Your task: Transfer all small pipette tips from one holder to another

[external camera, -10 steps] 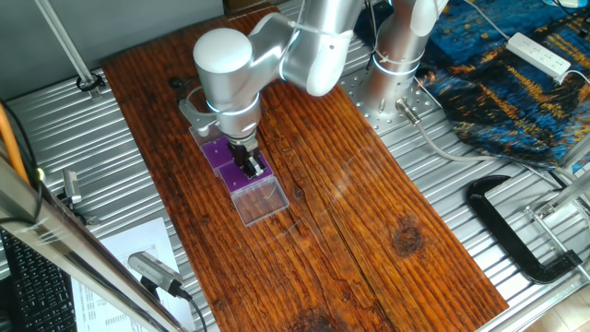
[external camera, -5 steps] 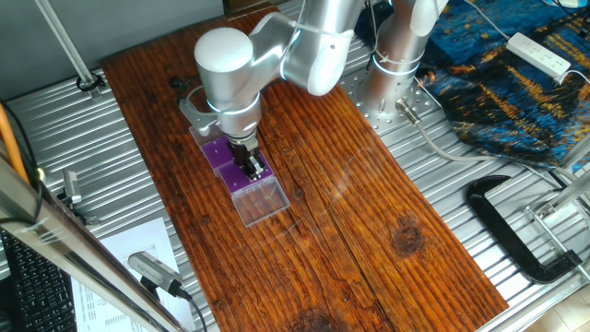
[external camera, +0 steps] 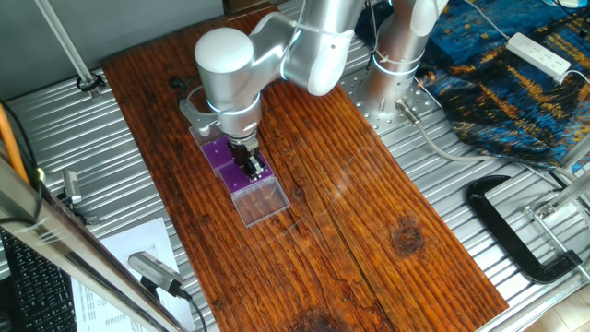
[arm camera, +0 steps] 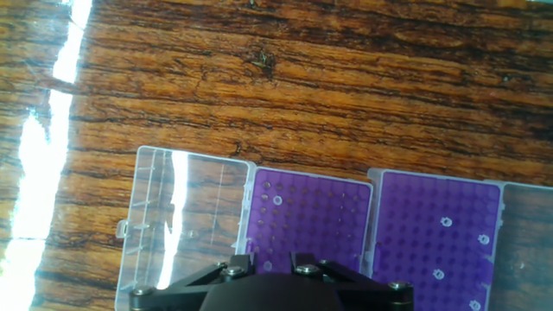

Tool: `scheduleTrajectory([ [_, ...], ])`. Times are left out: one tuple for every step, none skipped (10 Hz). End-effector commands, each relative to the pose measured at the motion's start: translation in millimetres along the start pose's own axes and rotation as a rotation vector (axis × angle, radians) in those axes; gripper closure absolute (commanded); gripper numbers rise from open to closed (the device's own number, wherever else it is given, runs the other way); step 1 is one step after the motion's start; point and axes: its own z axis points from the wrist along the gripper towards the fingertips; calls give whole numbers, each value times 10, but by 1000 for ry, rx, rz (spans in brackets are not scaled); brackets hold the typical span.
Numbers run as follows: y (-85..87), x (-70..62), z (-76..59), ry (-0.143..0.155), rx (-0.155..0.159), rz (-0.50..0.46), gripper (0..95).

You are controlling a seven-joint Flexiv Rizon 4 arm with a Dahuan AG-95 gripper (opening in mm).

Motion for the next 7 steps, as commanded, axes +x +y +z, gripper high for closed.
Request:
scheduleTrajectory([
  [0, 0, 2, 0, 1, -2, 760],
  [0, 0, 4, 0, 2, -3, 760],
  [0, 0, 6, 0, 2, -3, 950],
  [1, 1, 9, 0, 2, -3, 950],
  [1, 1, 11, -1, 2, -3, 950],
  [1, 1, 13, -1, 2, -2, 950],
  [1, 1, 13, -1, 2, -2, 950],
])
